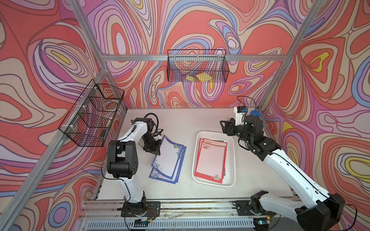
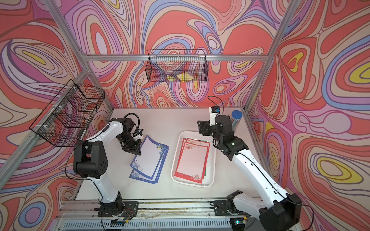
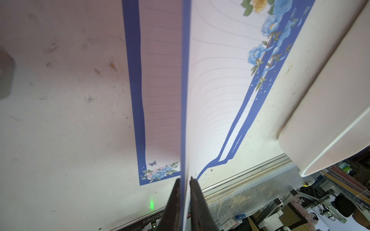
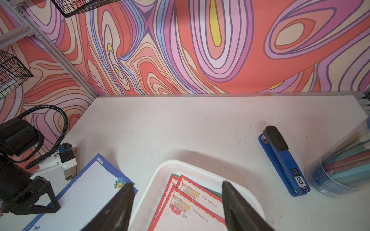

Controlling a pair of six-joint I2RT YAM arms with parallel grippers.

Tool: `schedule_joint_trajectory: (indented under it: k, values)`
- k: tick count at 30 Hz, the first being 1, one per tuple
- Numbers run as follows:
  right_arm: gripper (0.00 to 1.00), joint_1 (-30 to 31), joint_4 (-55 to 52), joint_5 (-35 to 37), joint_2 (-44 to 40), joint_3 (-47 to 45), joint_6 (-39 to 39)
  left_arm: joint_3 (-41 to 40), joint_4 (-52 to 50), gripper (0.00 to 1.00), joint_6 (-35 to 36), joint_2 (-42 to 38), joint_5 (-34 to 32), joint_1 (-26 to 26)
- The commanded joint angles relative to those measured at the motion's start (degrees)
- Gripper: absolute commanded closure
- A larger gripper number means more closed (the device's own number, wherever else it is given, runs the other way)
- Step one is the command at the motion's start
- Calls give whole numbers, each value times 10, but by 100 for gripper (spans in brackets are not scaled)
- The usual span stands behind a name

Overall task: Take out the stationery paper from the storage box
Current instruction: Place the stationery paper at the center of the board.

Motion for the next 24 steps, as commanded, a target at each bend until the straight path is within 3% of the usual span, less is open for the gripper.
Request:
schedule_joint_trajectory:
  k: [1, 5, 9, 19, 24]
  values:
    - [27, 1, -12, 11, 7, 7, 1, 4, -1, 70, -12, 8, -37, 1]
    - [27, 1, -44, 14, 18, 25, 12, 0, 8, 59, -12, -7, -66, 1]
    - [27, 0, -78, 23, 27, 37, 18, 5, 3, 55, -9, -17, -74, 2]
    - [27, 0, -112, 36, 27, 41, 41, 35, -20, 50, -11, -38, -145, 2]
    - [27, 1, -164, 52, 47, 46, 78, 60, 20, 49, 4, -93, -124, 1]
